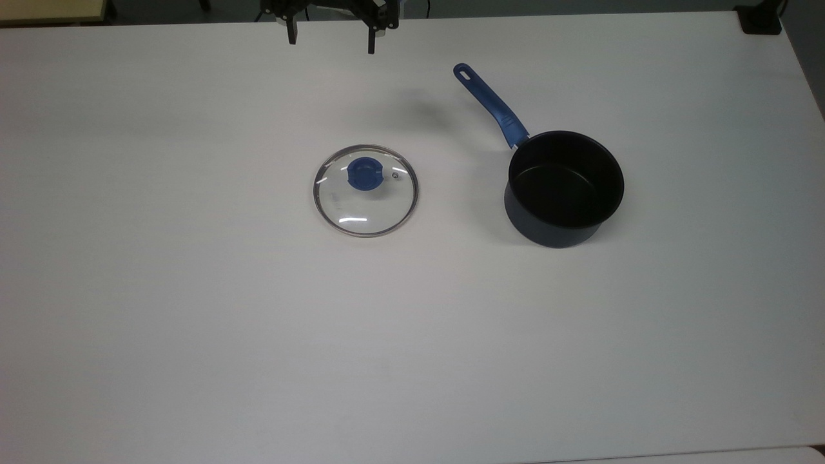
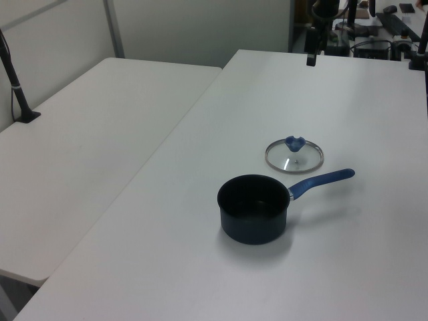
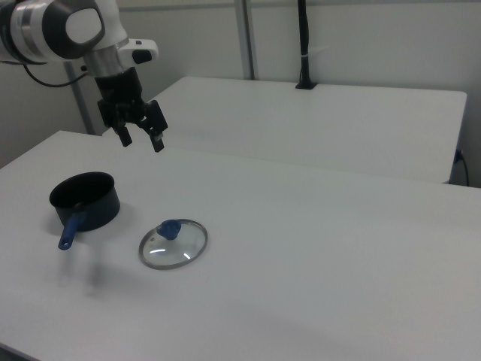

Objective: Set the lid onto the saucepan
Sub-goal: 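Move the gripper down over the blue knob of the glass lid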

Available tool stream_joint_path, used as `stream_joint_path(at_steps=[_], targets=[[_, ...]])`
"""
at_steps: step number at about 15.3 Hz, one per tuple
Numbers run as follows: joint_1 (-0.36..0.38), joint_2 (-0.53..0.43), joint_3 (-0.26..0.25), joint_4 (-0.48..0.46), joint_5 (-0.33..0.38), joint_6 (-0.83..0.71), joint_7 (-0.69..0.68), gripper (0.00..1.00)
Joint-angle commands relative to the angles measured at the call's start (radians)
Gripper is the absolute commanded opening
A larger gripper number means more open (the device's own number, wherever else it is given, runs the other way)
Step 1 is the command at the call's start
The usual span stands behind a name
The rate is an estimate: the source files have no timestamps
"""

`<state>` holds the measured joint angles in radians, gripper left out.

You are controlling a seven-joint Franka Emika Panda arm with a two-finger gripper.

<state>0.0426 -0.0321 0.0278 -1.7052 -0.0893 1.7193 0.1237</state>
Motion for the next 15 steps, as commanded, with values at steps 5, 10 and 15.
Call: stream_joint_path(at_steps=[5,10,15], targets=[[0.008,0.014,0.009,0.024,0.014,-0.056,0.013,1.00],[0.002,0.014,0.007,0.016,0.014,-0.050,-0.022,1.00],[-0.006,0.058,0.004,-0.025,0.014,-0.014,-0.180,1.00]])
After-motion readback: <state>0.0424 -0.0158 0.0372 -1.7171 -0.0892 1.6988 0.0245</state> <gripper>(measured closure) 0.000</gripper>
